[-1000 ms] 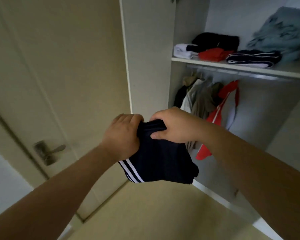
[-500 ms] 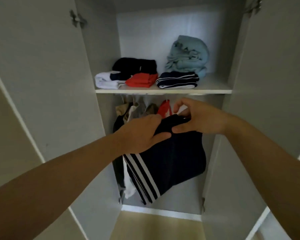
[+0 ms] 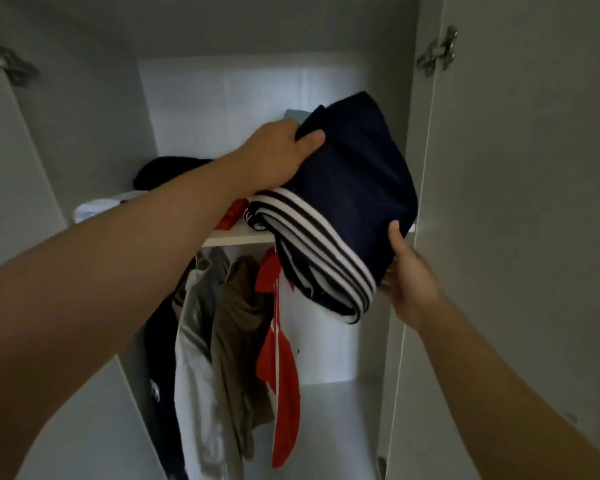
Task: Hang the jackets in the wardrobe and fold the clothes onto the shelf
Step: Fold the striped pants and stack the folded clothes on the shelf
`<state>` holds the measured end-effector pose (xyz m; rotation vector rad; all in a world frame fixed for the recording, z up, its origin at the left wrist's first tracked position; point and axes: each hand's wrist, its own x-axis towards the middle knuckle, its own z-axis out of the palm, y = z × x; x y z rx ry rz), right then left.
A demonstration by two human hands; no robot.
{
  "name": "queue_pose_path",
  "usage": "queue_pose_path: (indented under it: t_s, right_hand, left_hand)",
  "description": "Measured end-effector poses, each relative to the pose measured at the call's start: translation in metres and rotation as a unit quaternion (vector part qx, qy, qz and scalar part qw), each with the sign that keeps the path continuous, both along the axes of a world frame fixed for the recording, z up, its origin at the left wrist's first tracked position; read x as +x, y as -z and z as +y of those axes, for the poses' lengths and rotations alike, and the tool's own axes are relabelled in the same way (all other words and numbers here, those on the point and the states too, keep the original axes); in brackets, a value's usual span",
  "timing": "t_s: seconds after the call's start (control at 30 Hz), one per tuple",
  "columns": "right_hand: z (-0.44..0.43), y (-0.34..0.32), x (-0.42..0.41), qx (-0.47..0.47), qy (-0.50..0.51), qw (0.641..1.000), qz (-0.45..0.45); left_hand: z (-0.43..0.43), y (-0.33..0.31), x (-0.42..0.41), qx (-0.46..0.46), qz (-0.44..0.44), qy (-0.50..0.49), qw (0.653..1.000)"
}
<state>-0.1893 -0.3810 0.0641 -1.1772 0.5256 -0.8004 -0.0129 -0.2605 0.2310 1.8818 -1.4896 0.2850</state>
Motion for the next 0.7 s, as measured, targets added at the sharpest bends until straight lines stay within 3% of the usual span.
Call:
queue_pose_path:
  t_s: [0.07, 0.17, 0.43, 0.6, 0.7]
  right_hand:
    - [-0.019, -0.018, 0.019, 0.066, -0.067, 0.993, -0.077]
    - [-0.049, -0.052, 0.044, 0.086, -0.073, 0.989, -0.091]
    - [-0.116, -0.137, 0.109, -0.058, 0.031, 0.998, 0.001]
    - [-0.15, -0.165, 0.16, -0.129, 0.032, 0.988, 0.084]
    - [-0.169, -0.173, 0.191, -0.148, 0.041, 0.985, 0.085]
  left_hand:
    - [-0.023, -0.015, 0.015, -0.03, 0.06, -0.023, 0.998]
    - [-0.045, -0.03, 0.042, -0.064, 0.165, -0.05, 0.983]
    - [-0.079, -0.023, 0.124, -0.126, 0.37, -0.108, 0.914]
    - [-0.1, -0.011, 0.179, -0.135, 0.429, -0.107, 0.887]
    - [-0.118, -0.003, 0.208, -0.137, 0.444, -0.105, 0.879]
